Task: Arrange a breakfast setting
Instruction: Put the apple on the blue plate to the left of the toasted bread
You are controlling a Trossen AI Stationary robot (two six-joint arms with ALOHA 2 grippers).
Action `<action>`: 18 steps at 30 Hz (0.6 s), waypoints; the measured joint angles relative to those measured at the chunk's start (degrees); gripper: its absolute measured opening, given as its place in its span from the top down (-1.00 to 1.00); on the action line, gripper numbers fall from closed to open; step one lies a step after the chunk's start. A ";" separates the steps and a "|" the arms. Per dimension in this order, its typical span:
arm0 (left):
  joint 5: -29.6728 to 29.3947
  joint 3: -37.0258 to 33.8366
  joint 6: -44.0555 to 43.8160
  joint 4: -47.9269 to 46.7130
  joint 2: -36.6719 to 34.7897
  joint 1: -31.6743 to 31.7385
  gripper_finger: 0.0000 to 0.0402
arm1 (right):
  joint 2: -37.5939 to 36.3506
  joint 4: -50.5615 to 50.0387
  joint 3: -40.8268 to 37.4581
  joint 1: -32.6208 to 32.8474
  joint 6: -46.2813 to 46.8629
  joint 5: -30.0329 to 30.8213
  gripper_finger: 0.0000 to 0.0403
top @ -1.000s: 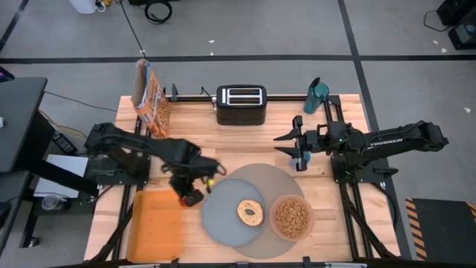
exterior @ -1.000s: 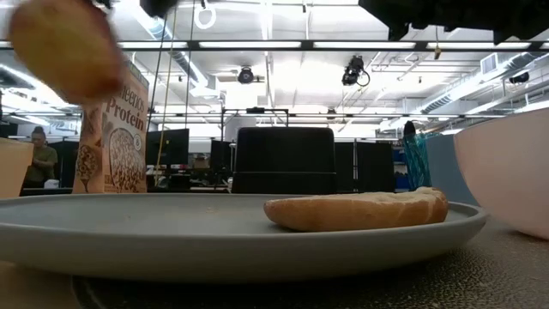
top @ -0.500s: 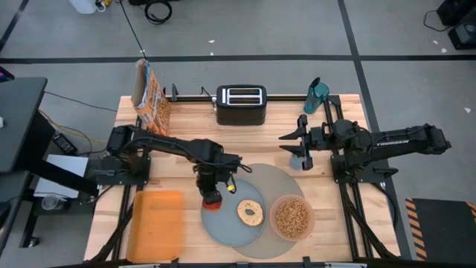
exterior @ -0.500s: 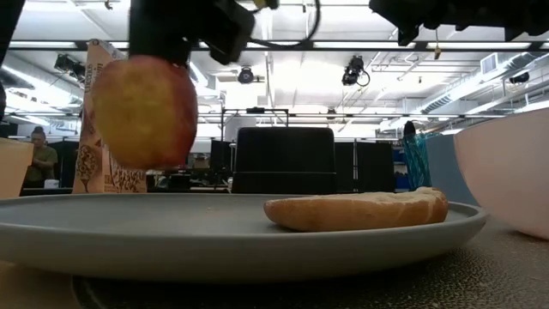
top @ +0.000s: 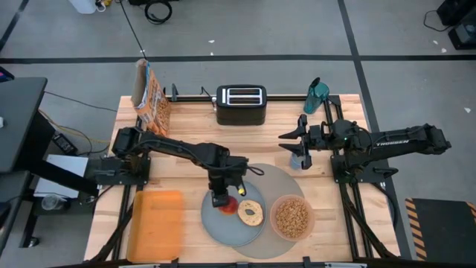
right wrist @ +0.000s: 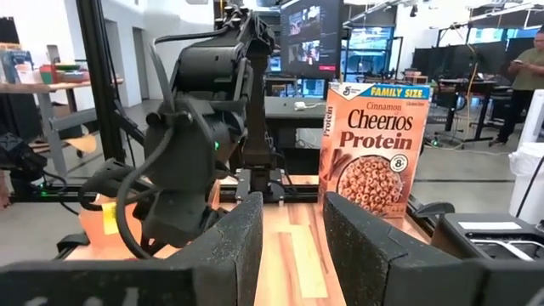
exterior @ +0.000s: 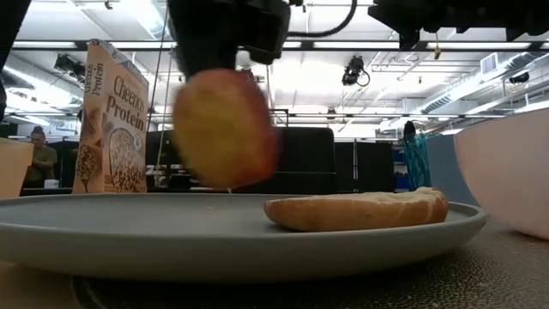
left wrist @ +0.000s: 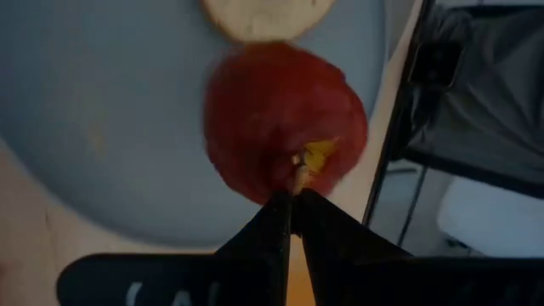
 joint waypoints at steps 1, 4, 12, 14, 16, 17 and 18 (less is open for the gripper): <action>-0.26 0.00 0.00 1.15 0.00 -0.02 0.85 | 0.00 -0.11 0.00 0.01 0.00 0.00 0.34; -1.83 0.01 0.00 2.85 0.19 -0.70 0.85 | 0.00 -0.17 0.00 0.01 0.11 0.00 0.34; -2.33 0.00 -1.26 2.27 1.06 -2.67 0.84 | 0.00 -0.28 0.00 0.08 0.28 0.00 0.34; -2.15 0.00 -1.49 2.35 1.07 -3.34 0.84 | 0.00 -0.30 0.00 0.08 0.25 0.00 0.34; -1.89 0.00 -1.55 2.20 1.07 -3.80 0.84 | 0.00 -0.28 0.00 0.08 0.18 -0.02 0.34; -1.87 0.00 -1.81 2.18 1.07 -3.95 0.84 | 0.00 -0.30 0.00 0.08 0.18 0.00 0.34; -1.80 0.00 -2.17 2.10 1.07 -4.02 0.84 | 0.00 -0.30 0.00 0.10 0.18 -0.02 0.34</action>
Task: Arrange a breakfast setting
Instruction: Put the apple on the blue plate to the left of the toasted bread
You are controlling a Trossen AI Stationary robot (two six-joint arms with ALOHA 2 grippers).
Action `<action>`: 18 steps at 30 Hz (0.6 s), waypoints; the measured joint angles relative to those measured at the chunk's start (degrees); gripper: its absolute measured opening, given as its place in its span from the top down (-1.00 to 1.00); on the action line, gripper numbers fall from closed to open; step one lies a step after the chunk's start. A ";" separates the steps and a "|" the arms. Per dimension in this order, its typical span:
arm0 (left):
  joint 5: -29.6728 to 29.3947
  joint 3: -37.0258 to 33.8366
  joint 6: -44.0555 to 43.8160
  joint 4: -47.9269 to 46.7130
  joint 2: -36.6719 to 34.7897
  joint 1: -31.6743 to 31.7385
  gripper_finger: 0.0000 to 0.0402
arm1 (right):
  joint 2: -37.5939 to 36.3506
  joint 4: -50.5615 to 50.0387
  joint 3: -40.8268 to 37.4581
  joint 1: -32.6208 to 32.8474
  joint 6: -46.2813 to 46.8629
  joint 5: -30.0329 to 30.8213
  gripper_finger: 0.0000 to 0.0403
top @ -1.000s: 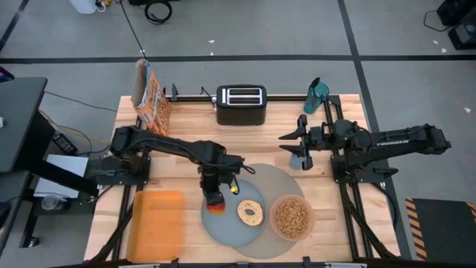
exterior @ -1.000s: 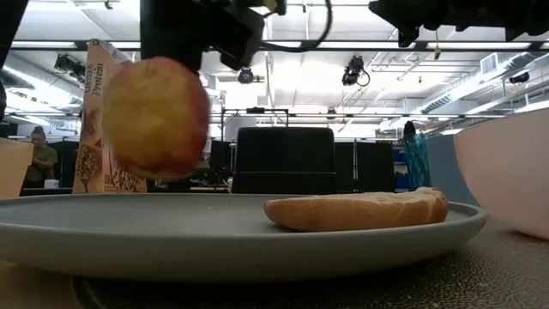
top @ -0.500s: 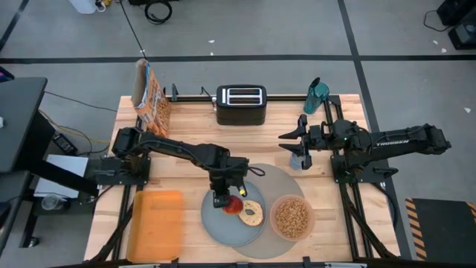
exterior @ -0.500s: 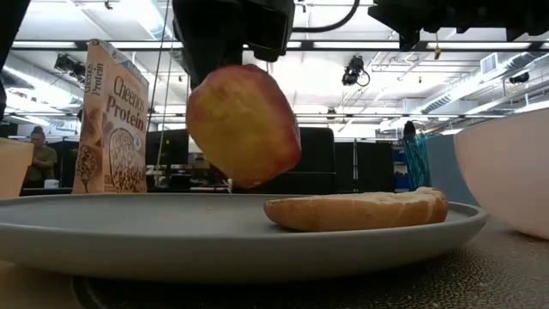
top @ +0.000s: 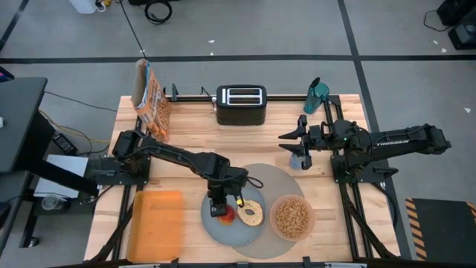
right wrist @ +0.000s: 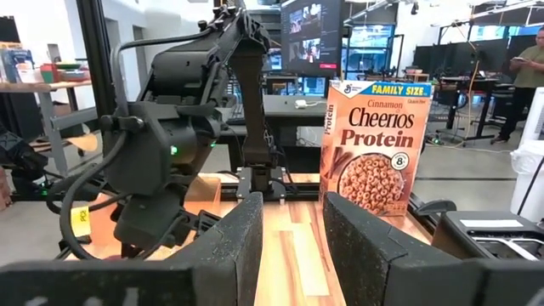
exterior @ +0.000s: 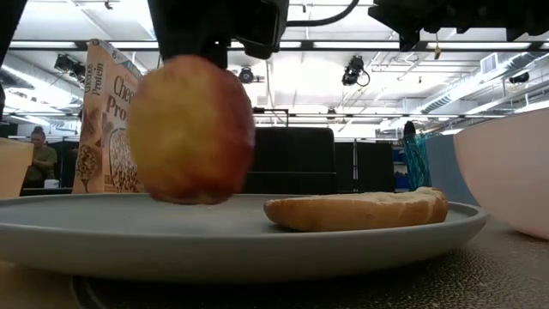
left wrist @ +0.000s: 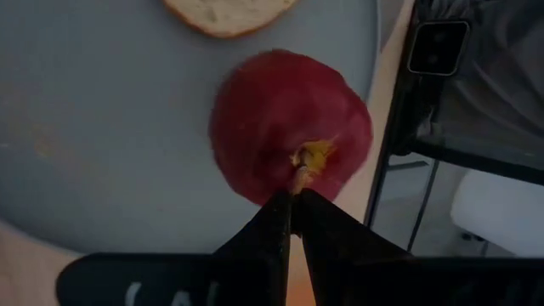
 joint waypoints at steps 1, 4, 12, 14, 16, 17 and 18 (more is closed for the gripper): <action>0.18 0.00 -0.29 -0.12 0.00 -0.02 0.84 | 0.00 0.01 0.00 0.05 0.00 0.00 0.34; -0.20 0.00 -0.50 -0.43 0.00 -0.28 0.84 | 0.00 0.00 0.00 0.49 -0.09 0.00 0.34; -1.36 0.00 -1.10 -0.33 0.00 -0.33 0.84 | 0.00 0.01 -0.02 1.23 -0.35 0.00 0.34; -1.44 0.00 -1.48 -0.35 0.00 -0.33 0.84 | 0.00 0.00 -0.02 1.22 -0.35 0.00 0.34; -1.60 0.00 -1.95 -0.33 0.00 -0.33 0.84 | 0.00 0.00 -0.02 1.22 -0.35 -0.01 0.34; -1.62 0.00 -2.05 -0.31 0.00 -0.40 0.84 | 0.00 0.01 -0.02 1.22 -0.35 -0.01 0.34; -1.63 0.00 -2.08 -0.32 0.00 -0.50 0.84 | 0.00 0.02 -0.02 1.22 -0.35 0.00 0.34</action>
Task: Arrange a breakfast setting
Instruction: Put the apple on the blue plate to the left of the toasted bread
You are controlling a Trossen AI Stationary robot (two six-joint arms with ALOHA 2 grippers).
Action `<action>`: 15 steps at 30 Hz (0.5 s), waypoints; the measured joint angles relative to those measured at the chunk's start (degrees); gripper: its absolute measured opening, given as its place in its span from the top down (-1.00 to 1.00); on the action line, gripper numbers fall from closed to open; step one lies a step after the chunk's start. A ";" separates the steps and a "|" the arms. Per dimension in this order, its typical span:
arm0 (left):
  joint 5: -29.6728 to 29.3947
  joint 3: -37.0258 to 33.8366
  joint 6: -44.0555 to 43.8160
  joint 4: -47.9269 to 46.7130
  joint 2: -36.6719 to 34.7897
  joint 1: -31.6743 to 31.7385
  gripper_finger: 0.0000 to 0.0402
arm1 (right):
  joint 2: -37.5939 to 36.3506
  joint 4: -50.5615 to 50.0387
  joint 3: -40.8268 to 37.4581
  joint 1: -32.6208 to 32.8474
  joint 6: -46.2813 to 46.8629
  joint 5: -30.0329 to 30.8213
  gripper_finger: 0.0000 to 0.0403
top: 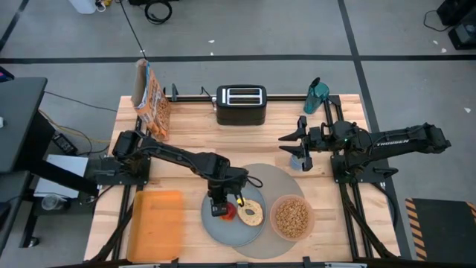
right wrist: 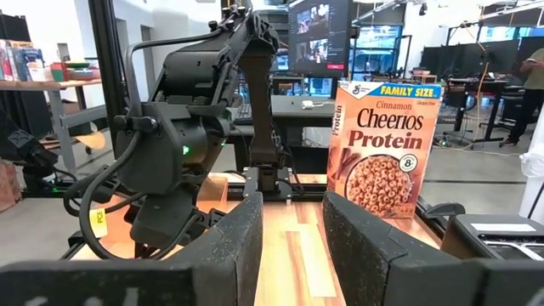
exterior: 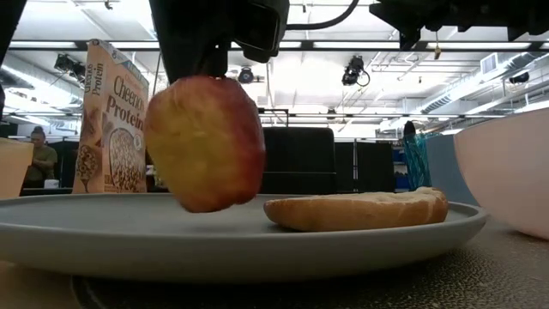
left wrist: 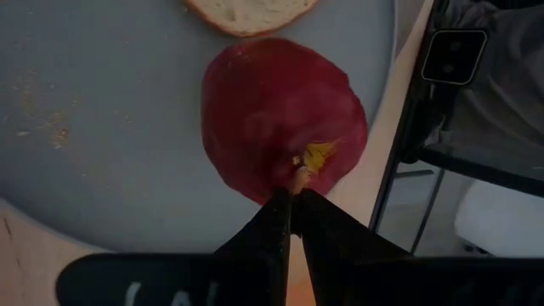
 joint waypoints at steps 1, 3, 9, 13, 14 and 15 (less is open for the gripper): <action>-0.03 0.00 -0.02 0.00 0.00 -0.01 0.84 | 0.00 0.00 0.00 0.00 0.00 0.00 0.34; -0.03 0.00 -0.29 -0.01 0.00 -0.12 0.84 | 0.00 0.00 0.00 0.00 0.00 -0.02 0.34; -1.23 0.00 -0.71 -0.01 0.00 -0.18 0.84 | 0.00 -0.01 0.00 0.00 0.00 -0.02 0.34; -1.53 -0.03 -0.71 0.13 0.84 -0.35 0.84 | 0.00 -0.02 -0.02 0.00 0.00 -0.02 0.34; -1.51 0.00 -0.71 0.27 0.99 -0.46 0.84 | 0.00 0.00 -0.02 0.01 0.00 -0.02 0.34; -1.38 0.10 -0.71 0.84 1.22 -0.57 0.84 | 0.00 -0.03 -0.02 0.00 0.00 -0.02 0.34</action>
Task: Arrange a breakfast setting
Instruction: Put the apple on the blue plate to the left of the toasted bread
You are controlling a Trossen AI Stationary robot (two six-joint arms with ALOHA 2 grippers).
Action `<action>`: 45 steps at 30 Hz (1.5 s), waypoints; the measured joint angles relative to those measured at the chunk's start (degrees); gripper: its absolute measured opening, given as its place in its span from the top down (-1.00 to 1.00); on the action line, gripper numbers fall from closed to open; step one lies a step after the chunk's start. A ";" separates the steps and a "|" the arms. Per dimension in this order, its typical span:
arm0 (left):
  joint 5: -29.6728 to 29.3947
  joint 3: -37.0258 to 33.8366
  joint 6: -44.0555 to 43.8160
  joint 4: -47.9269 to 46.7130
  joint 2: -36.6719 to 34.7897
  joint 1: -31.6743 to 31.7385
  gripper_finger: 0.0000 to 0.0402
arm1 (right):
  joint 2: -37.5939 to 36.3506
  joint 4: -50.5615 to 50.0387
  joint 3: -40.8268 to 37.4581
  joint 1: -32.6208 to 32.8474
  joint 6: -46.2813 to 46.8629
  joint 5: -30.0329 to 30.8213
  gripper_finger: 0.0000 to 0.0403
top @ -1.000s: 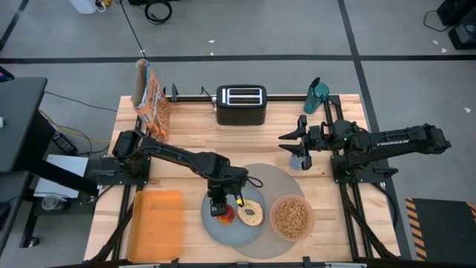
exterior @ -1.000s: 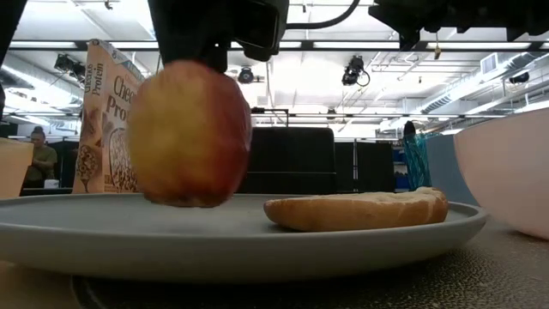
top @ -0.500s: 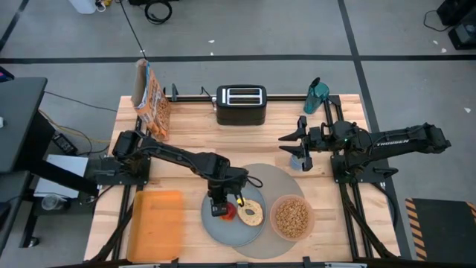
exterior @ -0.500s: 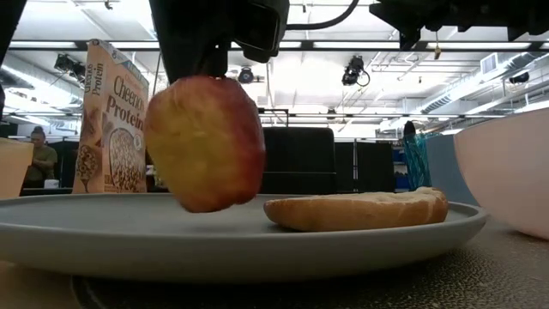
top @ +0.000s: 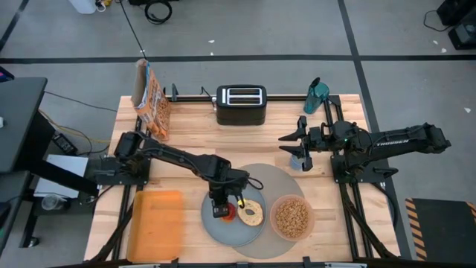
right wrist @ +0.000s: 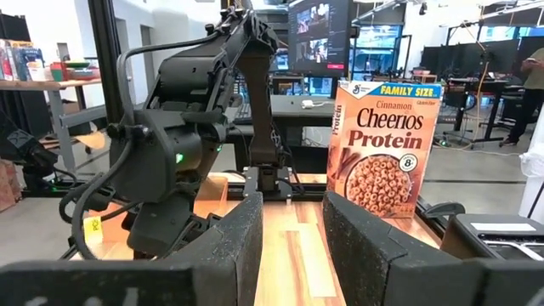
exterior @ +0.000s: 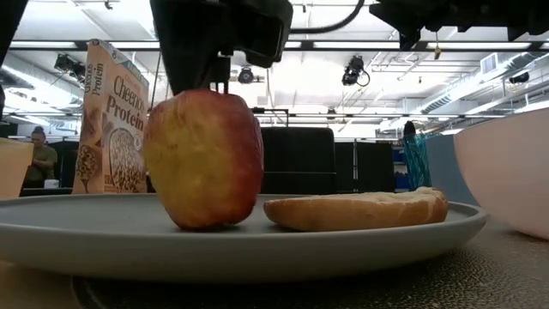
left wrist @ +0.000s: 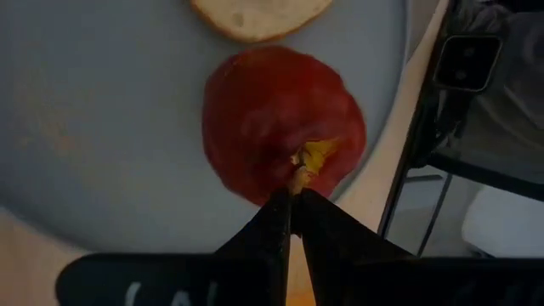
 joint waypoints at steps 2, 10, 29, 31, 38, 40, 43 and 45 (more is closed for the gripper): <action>0.15 -0.06 0.00 -0.67 0.31 -0.07 0.84 | 0.02 0.01 0.00 0.00 -0.02 0.00 0.34; 0.32 -0.07 0.19 -0.64 0.26 -0.10 0.84 | 0.02 0.06 0.00 0.00 -0.02 0.00 0.34; 0.47 3.47 -0.81 -10.74 0.18 -0.05 0.78 | 0.02 0.07 0.00 0.00 -0.24 -0.02 0.34; 0.34 3.47 -1.05 -11.18 0.18 0.02 0.78 | 0.02 0.07 0.00 0.00 -0.26 -0.01 0.34; -1.14 3.47 -1.01 -11.75 0.20 0.02 0.77 | 0.02 0.54 0.00 0.00 -0.42 -0.02 0.34; -1.32 3.47 -1.00 -11.58 0.20 0.04 0.77 | 0.02 0.54 0.00 0.00 -0.43 -0.02 0.34; -1.41 3.47 -0.60 -10.83 0.20 0.04 0.77 | 0.02 0.54 0.00 0.00 -0.43 -0.02 0.34; -1.43 3.47 -0.55 -9.58 0.20 0.02 0.77 | 0.02 0.54 0.00 0.00 -0.43 -0.02 0.34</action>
